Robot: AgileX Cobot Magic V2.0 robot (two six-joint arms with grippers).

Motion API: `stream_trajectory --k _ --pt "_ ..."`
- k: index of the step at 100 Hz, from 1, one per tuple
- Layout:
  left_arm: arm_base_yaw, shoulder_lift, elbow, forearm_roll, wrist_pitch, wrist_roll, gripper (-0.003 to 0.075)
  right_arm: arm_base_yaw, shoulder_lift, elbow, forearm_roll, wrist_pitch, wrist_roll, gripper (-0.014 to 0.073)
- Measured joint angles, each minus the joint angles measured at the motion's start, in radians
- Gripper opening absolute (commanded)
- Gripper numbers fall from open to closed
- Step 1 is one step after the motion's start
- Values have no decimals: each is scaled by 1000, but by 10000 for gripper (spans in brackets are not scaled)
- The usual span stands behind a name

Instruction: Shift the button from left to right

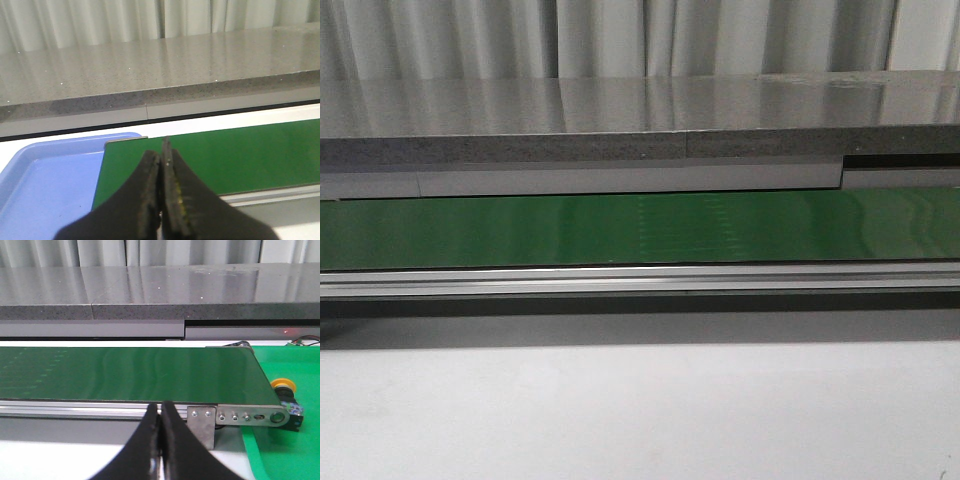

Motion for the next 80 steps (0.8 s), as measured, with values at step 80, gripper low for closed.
stream_trajectory --k 80 --pt "0 -209 186 388 -105 -426 -19 0 0 0 0 0 0 -67"
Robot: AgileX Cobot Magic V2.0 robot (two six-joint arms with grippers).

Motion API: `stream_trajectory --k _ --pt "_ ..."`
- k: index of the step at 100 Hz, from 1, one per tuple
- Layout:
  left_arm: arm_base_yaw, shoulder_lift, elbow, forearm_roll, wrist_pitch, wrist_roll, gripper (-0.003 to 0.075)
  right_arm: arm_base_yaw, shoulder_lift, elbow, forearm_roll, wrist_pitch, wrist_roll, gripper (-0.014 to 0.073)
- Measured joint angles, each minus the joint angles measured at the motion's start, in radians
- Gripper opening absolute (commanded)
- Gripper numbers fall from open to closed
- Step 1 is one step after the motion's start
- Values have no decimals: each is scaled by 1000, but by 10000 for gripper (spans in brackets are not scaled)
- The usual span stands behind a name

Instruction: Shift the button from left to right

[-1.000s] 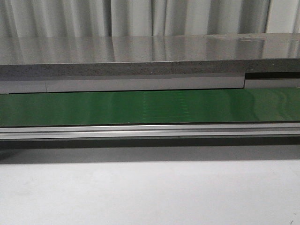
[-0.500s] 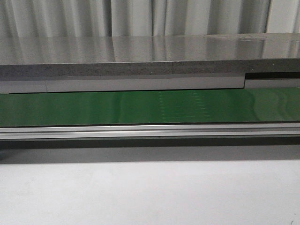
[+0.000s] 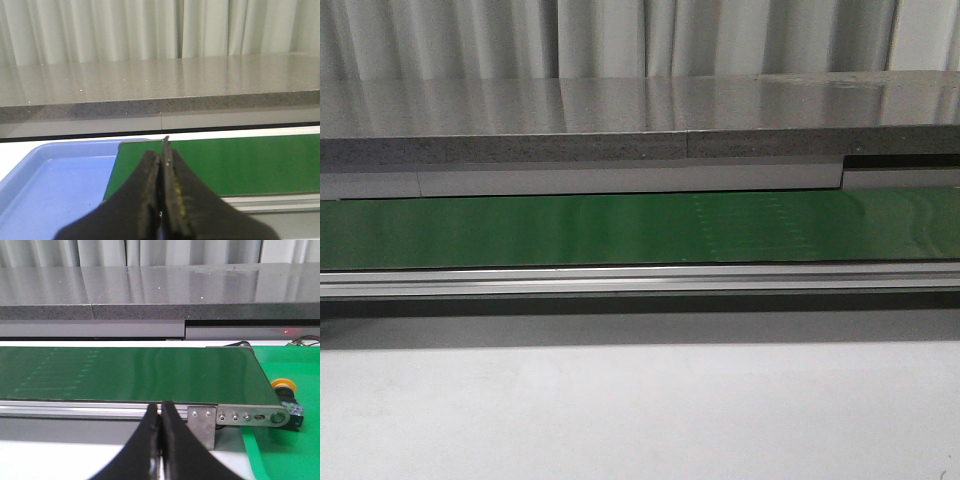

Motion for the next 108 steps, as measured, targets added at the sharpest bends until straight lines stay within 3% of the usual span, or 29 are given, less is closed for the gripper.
stream_trajectory --k 108 --pt "0 0 0 5 -15 0 -19 0 0 0 0 0 2 -67"
